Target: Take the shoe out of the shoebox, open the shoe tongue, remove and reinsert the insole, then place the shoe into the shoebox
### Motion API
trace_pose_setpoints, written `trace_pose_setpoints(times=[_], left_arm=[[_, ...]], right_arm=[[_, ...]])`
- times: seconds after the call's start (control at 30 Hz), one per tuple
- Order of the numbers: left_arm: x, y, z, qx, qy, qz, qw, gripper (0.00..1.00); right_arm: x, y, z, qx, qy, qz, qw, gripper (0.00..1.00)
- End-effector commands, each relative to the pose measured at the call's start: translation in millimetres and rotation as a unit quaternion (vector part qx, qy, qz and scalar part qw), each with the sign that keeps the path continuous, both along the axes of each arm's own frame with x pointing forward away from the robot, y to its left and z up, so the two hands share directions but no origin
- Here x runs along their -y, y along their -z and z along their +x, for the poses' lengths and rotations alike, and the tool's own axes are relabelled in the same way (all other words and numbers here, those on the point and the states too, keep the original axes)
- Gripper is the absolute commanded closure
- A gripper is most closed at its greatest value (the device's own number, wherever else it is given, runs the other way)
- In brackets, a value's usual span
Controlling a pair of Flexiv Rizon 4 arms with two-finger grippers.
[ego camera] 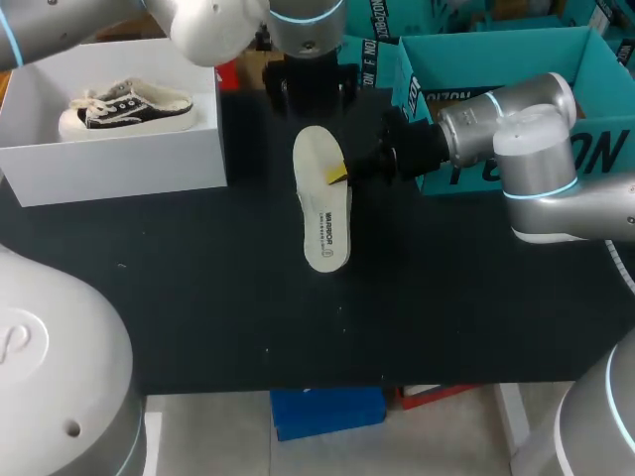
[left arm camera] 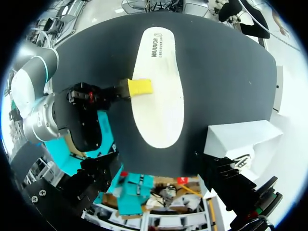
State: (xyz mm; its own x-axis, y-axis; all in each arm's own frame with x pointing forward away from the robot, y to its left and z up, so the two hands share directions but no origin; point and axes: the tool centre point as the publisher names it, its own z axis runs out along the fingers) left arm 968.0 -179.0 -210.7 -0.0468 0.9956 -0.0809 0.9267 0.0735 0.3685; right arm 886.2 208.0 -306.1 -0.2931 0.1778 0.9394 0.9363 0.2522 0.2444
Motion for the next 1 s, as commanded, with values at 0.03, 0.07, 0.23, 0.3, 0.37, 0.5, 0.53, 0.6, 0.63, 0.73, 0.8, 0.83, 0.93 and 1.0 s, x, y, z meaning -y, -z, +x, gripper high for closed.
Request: trace_pose_setpoints(times=[0.03, 0.07, 0.23, 0.3, 0.37, 0.5, 0.53, 0.6, 0.63, 0.73, 0.8, 0.83, 0.93, 1.0], left_arm=[[-4.9, 4.4, -23.0, 0.009, 0.0, -0.01, 1.0, 0.0], [-4.3, 6.1, -27.1, 0.009, 0.001, -0.009, 1.0, 0.0], [-6.3, 13.3, -45.5, 0.008, -0.001, -0.005, 1.0, 0.0], [-7.2, 16.9, -54.3, 0.0, 0.001, -0.02, 1.0, 0.0], [-7.1, 20.8, -62.4, -0.003, 0.002, -0.026, 1.0, 0.0], [-5.0, 28.0, -79.4, -0.011, 0.006, -0.036, 0.999, 0.0], [-4.3, 29.3, -82.9, -0.013, 0.008, -0.037, 0.999, 0.0], [-3.3, 31.5, -90.0, -0.019, 0.011, -0.049, 0.999, 0.0], [-3.0, 32.4, -93.5, -0.02, 0.012, -0.052, 0.998, 0.0], [0.2, 36.3, -103.8, -0.024, 0.015, -0.056, 0.998, 0.0], [2.4, 39.5, -110.2, -0.029, 0.02, -0.057, 0.998, 0.0], [3.2, 40.7, -113.2, -0.031, 0.021, -0.059, 0.998, 0.0], [6.3, 44.3, -122.1, -0.034, 0.026, -0.061, 0.997, 0.0], [8.2, 46.7, -128.0, -0.036, 0.028, -0.06, 0.997, 0.0]], right_arm=[[-0.8, 0.2, 0.8, -0.001, -0.001, -0.001, 1.0, 1.0], [-0.8, 0.2, 0.8, -0.001, -0.001, -0.001, 1.0, 1.0], [-0.8, 0.2, 0.8, -0.001, -0.001, -0.001, 1.0, 1.0], [-0.8, 0.2, 0.8, -0.001, -0.001, -0.001, 1.0, 1.0], [-0.8, 0.2, 0.8, -0.001, -0.001, -0.001, 1.0, 1.0], [-0.8, 0.2, 0.8, -0.001, -0.001, -0.001, 1.0, 1.0], [-0.8, 0.2, 0.8, -0.001, -0.001, -0.001, 1.0, 1.0], [-0.8, 0.2, 0.8, -0.001, -0.001, -0.001, 1.0, 1.0], [-0.8, 0.2, 0.8, -0.001, -0.001, -0.001, 1.0, 1.0], [-0.8, 0.2, 0.8, -0.001, -0.001, -0.001, 1.0, 1.0], [-0.8, 0.2, 0.8, -0.001, -0.001, -0.001, 1.0, 1.0], [-0.8, 0.2, 0.8, -0.001, -0.001, -0.001, 1.0, 1.0], [-0.8, 0.2, 0.8, -0.001, -0.001, -0.001, 1.0, 1.0], [-0.8, 0.2, 0.8, -0.001, -0.001, -0.001, 1.0, 1.0]])
